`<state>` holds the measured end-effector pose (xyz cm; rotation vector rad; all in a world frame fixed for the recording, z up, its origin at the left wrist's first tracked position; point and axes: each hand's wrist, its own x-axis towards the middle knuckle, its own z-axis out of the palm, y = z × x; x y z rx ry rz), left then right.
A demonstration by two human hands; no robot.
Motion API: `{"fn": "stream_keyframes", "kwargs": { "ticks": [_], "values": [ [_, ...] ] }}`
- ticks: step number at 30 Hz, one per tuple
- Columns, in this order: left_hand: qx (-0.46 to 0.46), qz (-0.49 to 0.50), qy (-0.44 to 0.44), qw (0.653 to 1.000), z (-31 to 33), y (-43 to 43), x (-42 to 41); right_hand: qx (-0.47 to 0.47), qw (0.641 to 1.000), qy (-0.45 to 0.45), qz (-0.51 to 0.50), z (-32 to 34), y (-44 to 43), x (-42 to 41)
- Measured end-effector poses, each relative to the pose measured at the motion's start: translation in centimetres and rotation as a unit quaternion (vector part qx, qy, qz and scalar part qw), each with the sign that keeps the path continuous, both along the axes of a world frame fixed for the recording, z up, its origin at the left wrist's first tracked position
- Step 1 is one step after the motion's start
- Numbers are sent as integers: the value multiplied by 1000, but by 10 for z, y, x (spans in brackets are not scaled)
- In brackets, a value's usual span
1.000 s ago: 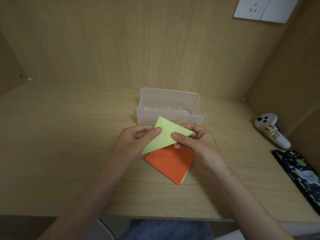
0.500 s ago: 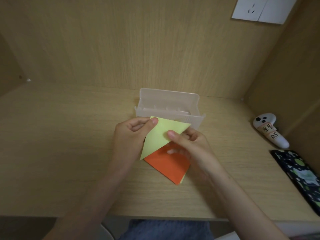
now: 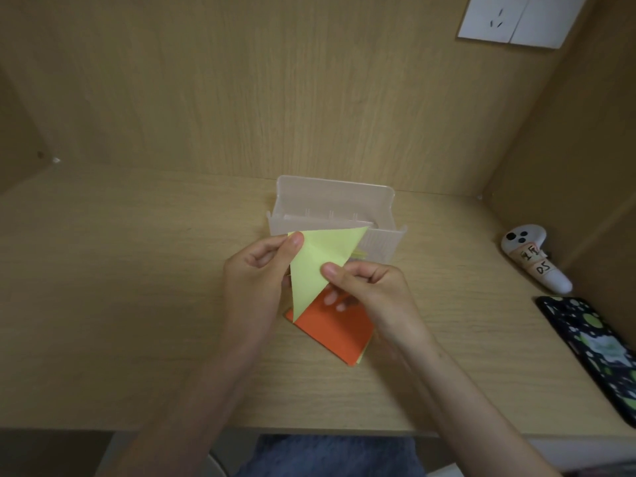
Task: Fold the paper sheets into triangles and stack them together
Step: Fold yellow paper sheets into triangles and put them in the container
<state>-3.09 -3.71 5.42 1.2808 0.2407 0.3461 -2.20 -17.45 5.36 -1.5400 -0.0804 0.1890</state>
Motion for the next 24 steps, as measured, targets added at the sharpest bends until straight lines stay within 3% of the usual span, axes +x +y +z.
{"fn": "stream_keyframes", "kwargs": {
  "ticks": [4,9,14,16,20,24],
  "values": [
    [-25,8,-14,1000,1,0,-2,28,1000,9,1,-2,4,-1],
    [-81,-48,6,996,3,1,-2,52,998,-6,-29,0,4,2],
    [-27,-120,50,991,0,9,-3,75,994,-13,-74,3,-3,5],
    [6,-159,85,984,2,16,-2,33,998,-25,-52,5,-6,6],
    [158,-208,100,960,12,23,-1,-87,994,-54,28,10,-10,6],
    [175,-220,84,956,16,20,-1,-134,986,-70,66,16,-12,6]
  ]
}}
